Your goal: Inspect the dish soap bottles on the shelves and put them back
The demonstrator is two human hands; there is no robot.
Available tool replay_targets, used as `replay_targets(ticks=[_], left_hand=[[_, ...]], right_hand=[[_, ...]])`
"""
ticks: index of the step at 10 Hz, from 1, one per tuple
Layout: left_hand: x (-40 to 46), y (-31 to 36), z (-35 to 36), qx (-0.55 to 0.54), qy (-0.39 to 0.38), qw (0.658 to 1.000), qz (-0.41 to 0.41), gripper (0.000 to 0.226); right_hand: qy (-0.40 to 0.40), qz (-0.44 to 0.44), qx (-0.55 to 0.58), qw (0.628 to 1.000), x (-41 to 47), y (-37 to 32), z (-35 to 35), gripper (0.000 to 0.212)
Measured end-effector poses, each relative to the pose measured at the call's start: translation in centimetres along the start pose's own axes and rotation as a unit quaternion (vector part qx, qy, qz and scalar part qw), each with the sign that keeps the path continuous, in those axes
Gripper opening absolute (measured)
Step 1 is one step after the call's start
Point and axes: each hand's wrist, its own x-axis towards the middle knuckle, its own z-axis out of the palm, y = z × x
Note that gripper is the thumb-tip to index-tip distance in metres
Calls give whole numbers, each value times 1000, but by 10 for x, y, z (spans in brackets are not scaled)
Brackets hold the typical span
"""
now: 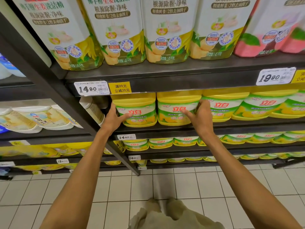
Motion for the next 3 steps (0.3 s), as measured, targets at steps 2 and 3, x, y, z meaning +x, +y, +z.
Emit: replay_targets(ticks=[2,3], left_hand=[[-22,10,19,-4,89,996,0,58],[-42,9,26,-5,192,981,-4,49]], right_hand=[[-48,-35,33,998,-3,5,-12,58],[-69,-50,1,996,-11,19,-26,60]])
